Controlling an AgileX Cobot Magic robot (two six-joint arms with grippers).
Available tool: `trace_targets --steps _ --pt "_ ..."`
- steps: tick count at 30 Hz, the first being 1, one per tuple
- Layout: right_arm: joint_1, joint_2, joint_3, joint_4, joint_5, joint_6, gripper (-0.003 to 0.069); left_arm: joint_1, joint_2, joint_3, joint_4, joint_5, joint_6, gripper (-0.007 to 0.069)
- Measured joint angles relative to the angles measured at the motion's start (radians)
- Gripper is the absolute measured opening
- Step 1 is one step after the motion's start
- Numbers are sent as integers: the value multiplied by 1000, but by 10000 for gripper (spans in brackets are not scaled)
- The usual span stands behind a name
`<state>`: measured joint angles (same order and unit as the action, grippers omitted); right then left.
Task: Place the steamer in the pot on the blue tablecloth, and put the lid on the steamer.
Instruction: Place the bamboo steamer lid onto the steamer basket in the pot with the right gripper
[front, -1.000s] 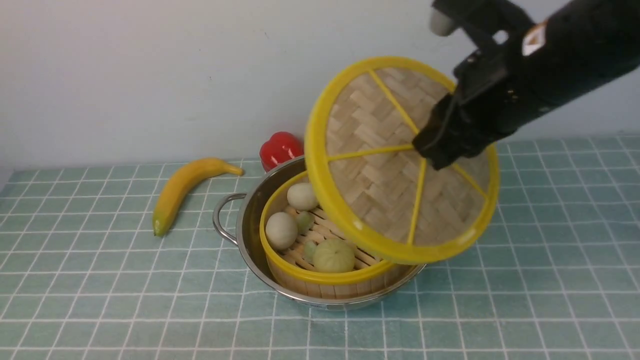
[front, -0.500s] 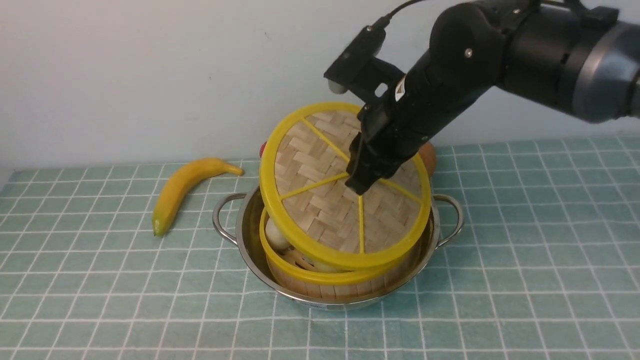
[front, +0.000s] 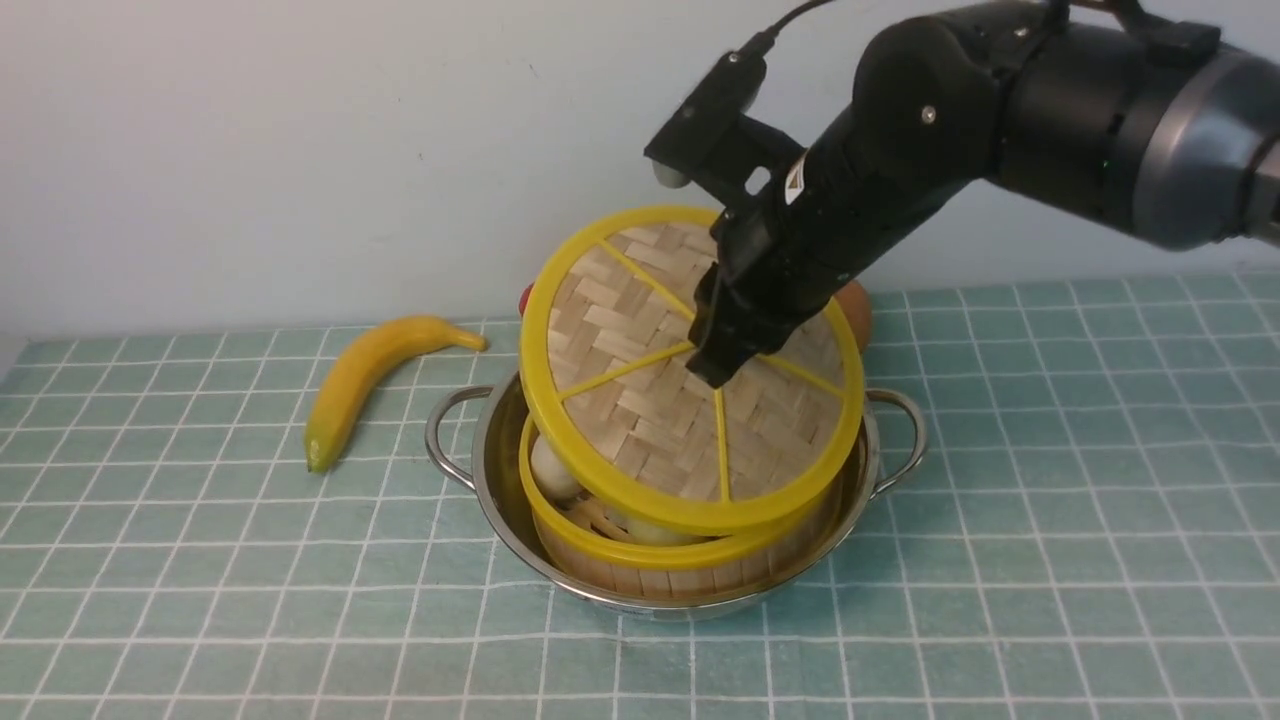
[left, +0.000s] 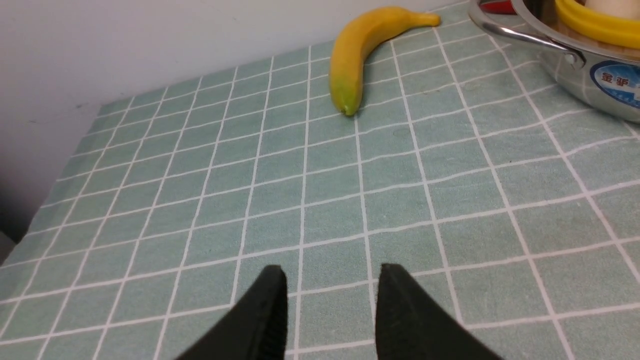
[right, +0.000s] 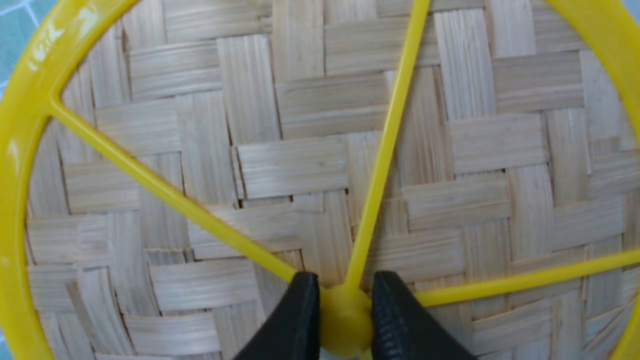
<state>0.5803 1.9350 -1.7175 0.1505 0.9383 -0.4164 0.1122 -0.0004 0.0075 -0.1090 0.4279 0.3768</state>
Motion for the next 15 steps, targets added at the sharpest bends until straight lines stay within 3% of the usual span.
trace_targets --steps 15 --pt "0 55 0 29 -49 -54 146 0 0 0 0 0 0 243"
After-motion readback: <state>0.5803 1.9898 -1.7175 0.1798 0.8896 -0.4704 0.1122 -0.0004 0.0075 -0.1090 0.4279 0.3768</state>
